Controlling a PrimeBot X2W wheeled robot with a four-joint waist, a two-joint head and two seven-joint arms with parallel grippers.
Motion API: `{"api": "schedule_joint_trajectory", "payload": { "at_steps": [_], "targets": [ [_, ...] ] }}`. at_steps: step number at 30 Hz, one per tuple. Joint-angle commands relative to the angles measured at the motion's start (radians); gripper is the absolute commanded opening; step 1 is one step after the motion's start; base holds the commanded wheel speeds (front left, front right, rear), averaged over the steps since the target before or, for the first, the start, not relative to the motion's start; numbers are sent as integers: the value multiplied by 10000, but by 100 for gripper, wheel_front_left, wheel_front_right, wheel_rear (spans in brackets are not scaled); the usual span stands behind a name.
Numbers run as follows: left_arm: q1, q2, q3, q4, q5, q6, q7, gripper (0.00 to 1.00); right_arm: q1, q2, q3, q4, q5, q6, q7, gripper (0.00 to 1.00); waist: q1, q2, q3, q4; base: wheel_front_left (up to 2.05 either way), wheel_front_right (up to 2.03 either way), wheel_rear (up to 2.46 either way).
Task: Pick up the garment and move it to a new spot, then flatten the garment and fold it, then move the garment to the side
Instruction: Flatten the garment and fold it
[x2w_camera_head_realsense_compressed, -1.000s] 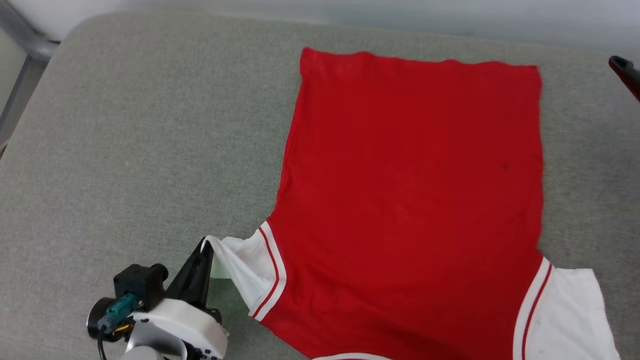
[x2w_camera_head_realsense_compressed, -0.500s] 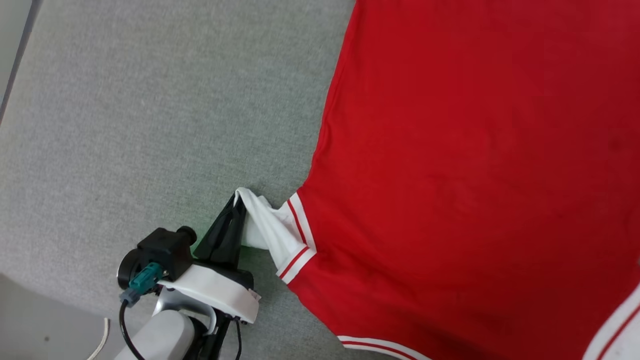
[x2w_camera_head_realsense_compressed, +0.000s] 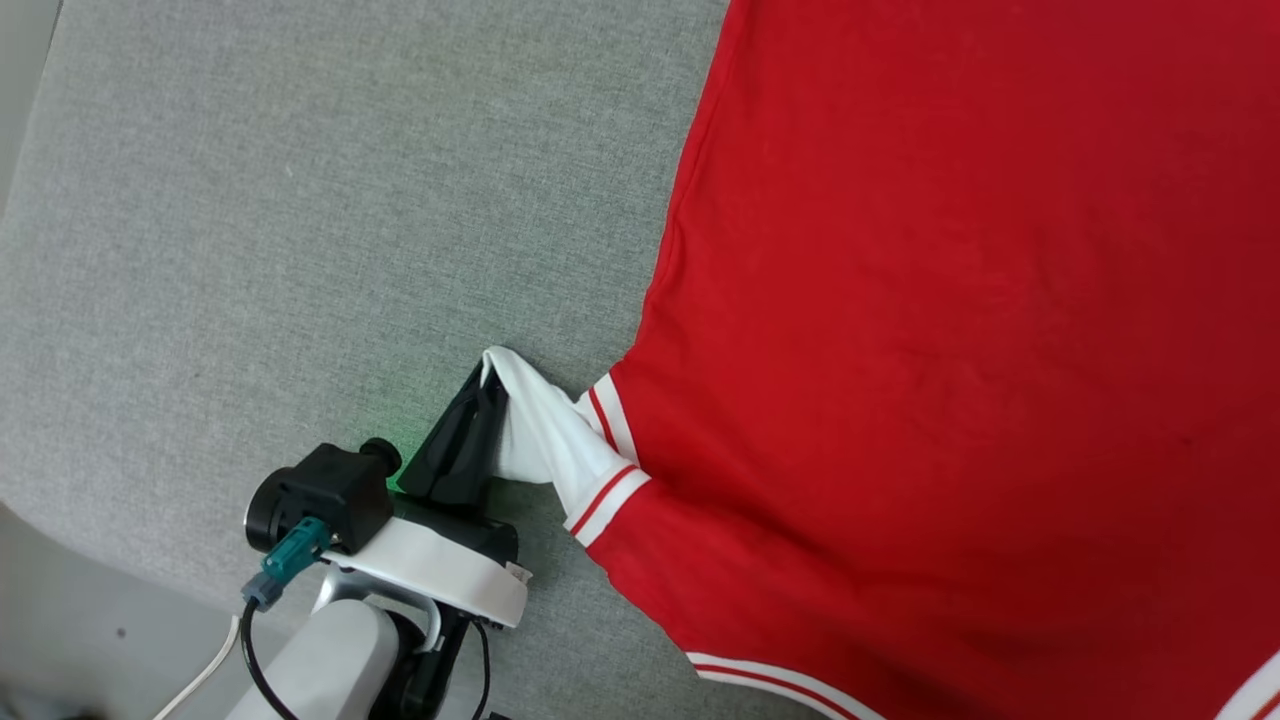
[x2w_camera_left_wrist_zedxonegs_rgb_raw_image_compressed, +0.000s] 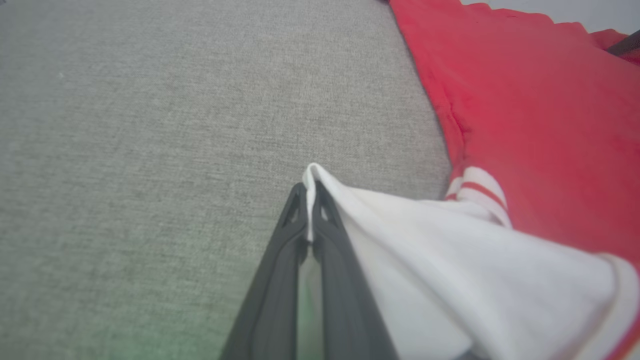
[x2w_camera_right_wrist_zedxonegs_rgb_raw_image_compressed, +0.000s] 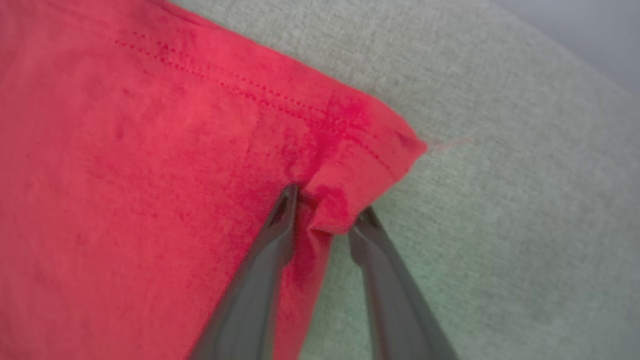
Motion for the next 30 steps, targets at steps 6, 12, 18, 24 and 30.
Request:
{"api": "schedule_joint_trajectory", "payload": {
  "at_steps": [6,12,18,24,30],
  "targets": [
    [342,90,326,278,92,22,3,0,525,491,-47,459,321,-8,-662,0,1,0,-838,-471,0,0,0],
    [892,291,522,253,-11,139,13,0,921,355,367,260,931,-8,-1707,0,1,0,-2010,-940,0,0,0],
    [1628,590,750,198,-215,418,135,0,2290,-314,1185,-565,2116,-8,-2572,0,1,0,-3132,-1438,0,0,0],
    [2486,845,935,36,-445,724,235,0,4382,-1110,1561,-1636,3150,-8,-3219,0,1,0,-4040,-1997,0,0,0],
    [3080,1035,1067,-72,-594,932,313,0,6659,-1597,1342,-2271,3698,-8,-3586,0,1,0,-4574,-2424,0,0,0]
  ]
}}
